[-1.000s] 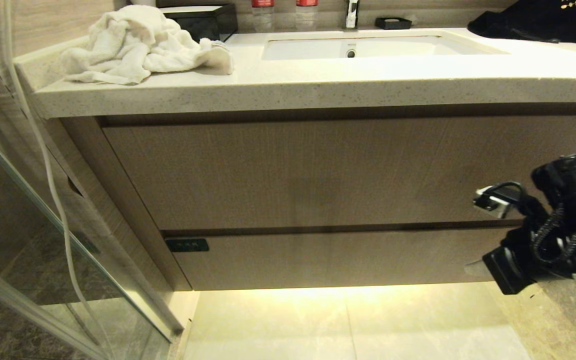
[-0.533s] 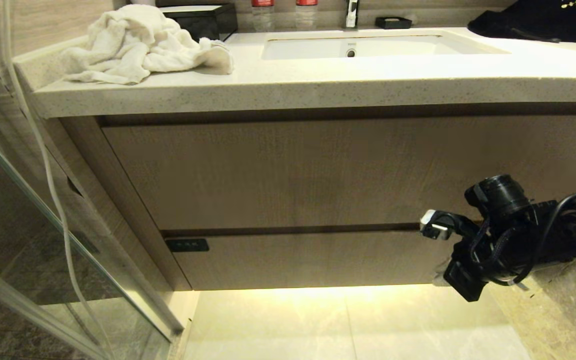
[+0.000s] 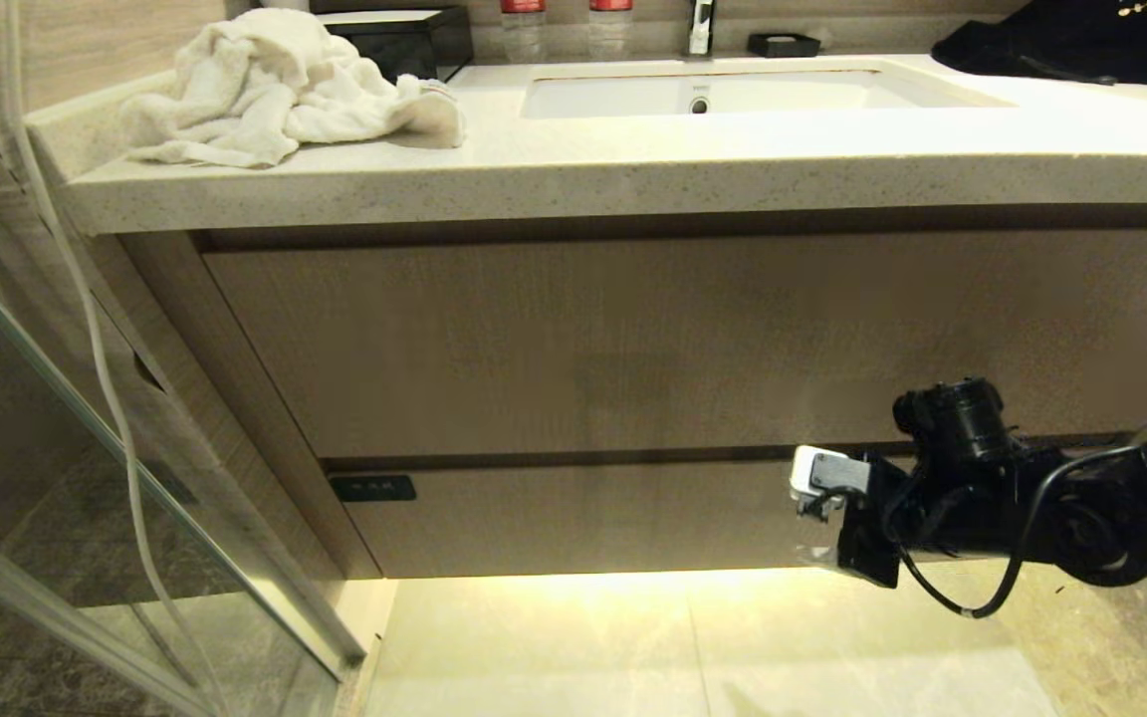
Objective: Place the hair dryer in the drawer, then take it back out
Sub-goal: Close the drawer, then pull open the drawer
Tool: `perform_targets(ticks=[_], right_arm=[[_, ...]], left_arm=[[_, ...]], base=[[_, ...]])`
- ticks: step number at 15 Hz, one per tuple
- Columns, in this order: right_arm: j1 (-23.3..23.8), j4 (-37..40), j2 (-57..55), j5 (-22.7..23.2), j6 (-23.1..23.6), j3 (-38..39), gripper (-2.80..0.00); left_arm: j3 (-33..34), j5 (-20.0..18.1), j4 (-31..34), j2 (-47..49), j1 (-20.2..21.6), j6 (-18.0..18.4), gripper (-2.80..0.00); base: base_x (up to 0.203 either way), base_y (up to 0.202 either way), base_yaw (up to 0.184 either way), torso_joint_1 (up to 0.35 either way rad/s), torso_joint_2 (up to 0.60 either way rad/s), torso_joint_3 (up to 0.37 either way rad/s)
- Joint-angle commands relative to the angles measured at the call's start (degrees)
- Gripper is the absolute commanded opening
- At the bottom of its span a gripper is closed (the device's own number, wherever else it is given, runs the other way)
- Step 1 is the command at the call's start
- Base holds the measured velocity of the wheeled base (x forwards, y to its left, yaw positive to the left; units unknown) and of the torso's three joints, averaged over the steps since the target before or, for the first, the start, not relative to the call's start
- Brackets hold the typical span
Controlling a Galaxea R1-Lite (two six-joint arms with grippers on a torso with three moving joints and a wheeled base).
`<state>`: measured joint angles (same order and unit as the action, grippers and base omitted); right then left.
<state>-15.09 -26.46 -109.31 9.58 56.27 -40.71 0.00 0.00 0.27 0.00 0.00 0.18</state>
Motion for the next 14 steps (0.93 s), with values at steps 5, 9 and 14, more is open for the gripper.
perform_targets(ticks=[5, 9, 14], right_arm=[[1.1, -7.8, 3.1, 5.9, 8.4, 10.7, 0.00], [1.4, -19.0, -0.2, 6.4, 9.2, 13.2, 0.00], [1.4, -26.4, -5.7, 6.6, 9.2, 13.3, 0.00]], left_arm=[[0.1, 0.0, 0.0, 0.1, 0.0, 0.0, -2.80], [0.1, 0.0, 0.0, 0.1, 0.0, 0.0, -2.80], [0.1, 0.0, 0.0, 0.1, 0.0, 0.0, -2.80]], base=[[0.000, 0.000, 0.000, 0.000, 0.00, 0.000], [0.000, 0.000, 0.000, 0.000, 0.00, 0.000], [0.000, 0.000, 0.000, 0.000, 0.00, 0.000]])
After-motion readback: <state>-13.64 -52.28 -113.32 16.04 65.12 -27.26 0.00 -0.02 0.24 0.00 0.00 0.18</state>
